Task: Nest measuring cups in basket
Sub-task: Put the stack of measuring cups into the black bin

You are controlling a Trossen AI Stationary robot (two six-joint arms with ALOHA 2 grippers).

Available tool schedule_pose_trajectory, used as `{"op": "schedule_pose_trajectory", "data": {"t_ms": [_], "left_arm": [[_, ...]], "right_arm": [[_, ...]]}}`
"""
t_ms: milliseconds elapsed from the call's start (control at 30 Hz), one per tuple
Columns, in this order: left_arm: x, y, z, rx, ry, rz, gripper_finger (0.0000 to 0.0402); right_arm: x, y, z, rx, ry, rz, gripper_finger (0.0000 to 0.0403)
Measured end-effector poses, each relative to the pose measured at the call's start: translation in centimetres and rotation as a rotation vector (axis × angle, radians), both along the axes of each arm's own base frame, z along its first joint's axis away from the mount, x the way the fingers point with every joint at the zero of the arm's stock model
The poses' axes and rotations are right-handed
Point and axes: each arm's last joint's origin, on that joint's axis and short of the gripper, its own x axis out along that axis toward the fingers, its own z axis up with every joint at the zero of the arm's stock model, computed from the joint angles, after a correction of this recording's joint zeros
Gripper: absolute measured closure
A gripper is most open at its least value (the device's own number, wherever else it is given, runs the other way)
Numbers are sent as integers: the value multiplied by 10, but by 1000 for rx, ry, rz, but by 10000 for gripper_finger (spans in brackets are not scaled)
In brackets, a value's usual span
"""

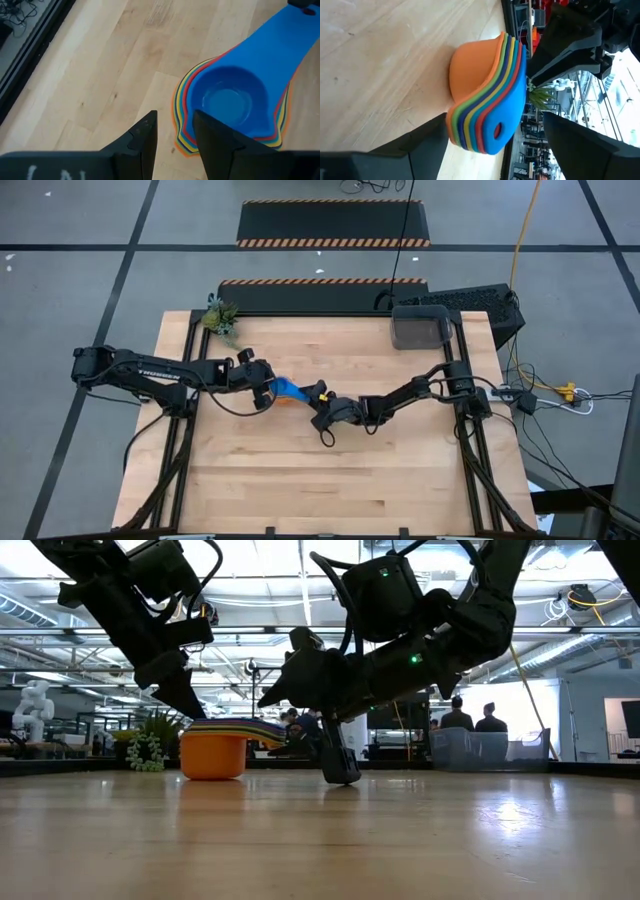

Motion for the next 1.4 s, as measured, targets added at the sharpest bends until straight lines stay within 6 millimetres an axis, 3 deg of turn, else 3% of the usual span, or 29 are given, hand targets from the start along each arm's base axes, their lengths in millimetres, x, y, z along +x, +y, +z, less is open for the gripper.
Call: {"op": "schedule_pose_trajectory", "data": {"t_ms": [433,800,1167,1400], "left_arm": [[0,0,0,-3,-4,13,271],[0,0,0,-10,-15,20,271],[1,0,0,-33,-26,33,271],[1,-1,0,-55,-31,20,270]], "right_arm": [[0,4,1,-9,-12,17,193],[1,6,3,-21,-29,30,212],[4,7,10,-11,-118,14,296],[5,7,11,-7,-131,23,296]]}}
